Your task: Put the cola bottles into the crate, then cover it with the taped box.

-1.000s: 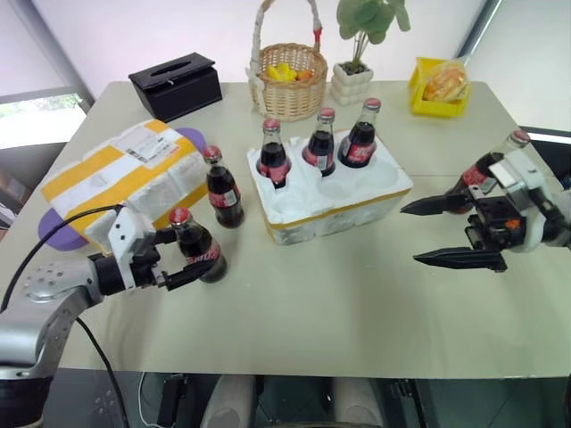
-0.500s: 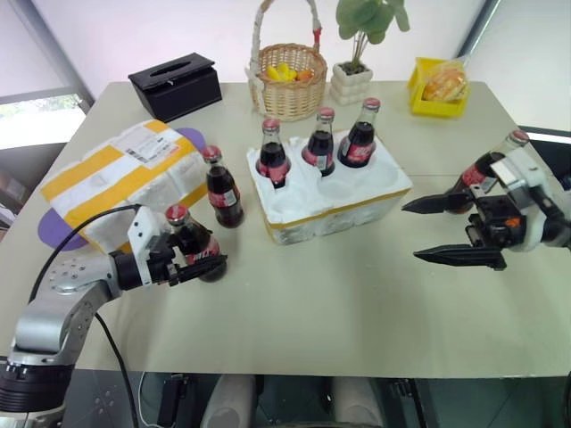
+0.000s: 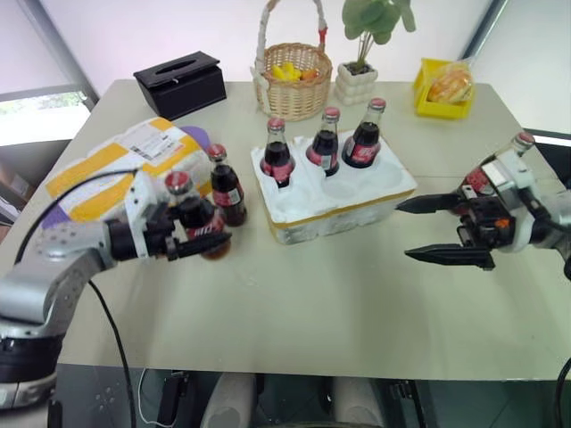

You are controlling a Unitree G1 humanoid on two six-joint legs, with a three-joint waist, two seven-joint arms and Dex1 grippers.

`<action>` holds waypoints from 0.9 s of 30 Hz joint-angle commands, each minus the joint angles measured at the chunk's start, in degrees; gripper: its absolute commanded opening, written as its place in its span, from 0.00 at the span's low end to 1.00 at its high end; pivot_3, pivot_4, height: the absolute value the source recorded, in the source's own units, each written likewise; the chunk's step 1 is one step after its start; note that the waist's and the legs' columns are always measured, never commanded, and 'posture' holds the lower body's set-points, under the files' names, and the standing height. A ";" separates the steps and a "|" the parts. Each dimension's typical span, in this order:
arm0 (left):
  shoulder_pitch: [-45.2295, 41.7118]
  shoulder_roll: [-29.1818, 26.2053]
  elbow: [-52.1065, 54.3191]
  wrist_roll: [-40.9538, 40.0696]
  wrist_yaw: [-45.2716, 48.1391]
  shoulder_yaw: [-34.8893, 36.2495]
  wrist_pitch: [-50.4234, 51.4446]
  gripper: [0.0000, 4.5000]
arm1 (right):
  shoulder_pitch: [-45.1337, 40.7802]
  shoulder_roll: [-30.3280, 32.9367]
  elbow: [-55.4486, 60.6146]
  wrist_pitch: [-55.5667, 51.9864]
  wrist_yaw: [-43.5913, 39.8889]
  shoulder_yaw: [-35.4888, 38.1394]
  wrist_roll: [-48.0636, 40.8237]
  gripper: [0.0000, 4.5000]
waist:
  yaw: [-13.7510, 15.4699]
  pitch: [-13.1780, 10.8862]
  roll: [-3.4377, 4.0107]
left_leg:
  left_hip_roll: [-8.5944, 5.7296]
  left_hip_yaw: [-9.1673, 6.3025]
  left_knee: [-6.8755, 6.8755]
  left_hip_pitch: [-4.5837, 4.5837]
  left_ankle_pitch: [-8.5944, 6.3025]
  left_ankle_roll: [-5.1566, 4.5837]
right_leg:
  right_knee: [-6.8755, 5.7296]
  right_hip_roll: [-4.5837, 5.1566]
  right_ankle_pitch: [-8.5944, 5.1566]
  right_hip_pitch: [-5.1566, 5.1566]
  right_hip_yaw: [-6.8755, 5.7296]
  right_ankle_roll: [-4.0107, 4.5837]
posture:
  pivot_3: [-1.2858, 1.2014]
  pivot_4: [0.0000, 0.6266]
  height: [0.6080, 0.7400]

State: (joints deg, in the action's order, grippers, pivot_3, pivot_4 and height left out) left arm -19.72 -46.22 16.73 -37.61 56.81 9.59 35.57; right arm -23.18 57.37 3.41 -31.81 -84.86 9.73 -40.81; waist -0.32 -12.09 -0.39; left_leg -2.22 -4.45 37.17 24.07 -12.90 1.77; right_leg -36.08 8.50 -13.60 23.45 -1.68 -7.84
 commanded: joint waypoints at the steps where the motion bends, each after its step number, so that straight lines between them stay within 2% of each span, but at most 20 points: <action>1: -6.30 1.48 0.44 -3.22 -0.21 -1.47 2.54 0.64 | 0.00 0.00 2.27 -0.29 0.58 1.19 -0.79 1.00 | -0.09 0.00 0.00 | -0.01 0.00 0.00 0.00 0.00 0.00 | 0.00 0.00 0.03 0.00 0.00 -0.06 | 0.52 0.24 1.00; 8: -19.12 6.62 -0.85 -6.05 -1.64 -6.61 10.45 0.64 | 0.98 -0.25 3.97 -1.91 3.11 2.71 -2.04 1.00 | -0.34 -0.04 -0.06 | -0.02 -0.03 -0.01 0.04 0.01 0.00 | -0.01 -0.02 0.05 0.01 0.00 -0.11 | 0.52 0.24 1.00; 14: -25.48 10.62 -3.43 -5.01 -4.34 -9.31 14.08 0.64 | 2.73 -0.62 6.30 -2.56 5.41 3.71 -2.81 1.00 | 0.38 -0.04 -0.08 | -0.06 -0.07 0.03 0.05 0.04 0.03 | 0.00 -0.01 0.07 -0.04 0.01 -0.16 | 0.52 0.24 1.00; 27: -27.70 7.40 -4.02 -7.61 -1.44 -6.58 17.11 0.64 | 2.72 -1.46 6.93 -2.57 8.59 3.73 -3.17 1.00 | 0.85 -0.09 -0.14 | -0.07 -0.07 0.06 0.11 0.05 0.05 | 0.03 -0.01 0.11 0.00 0.01 -0.22 | 0.52 0.24 1.00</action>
State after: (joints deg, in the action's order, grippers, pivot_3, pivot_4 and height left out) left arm -44.09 -38.44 11.41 -43.20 54.92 -0.63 53.39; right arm -19.63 56.01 8.80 -34.60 -76.54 11.95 -43.07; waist 0.53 -12.17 -0.54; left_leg -2.29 -4.53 37.23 24.18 -12.84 1.83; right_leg -36.05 8.49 -13.49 23.45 -1.66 -8.06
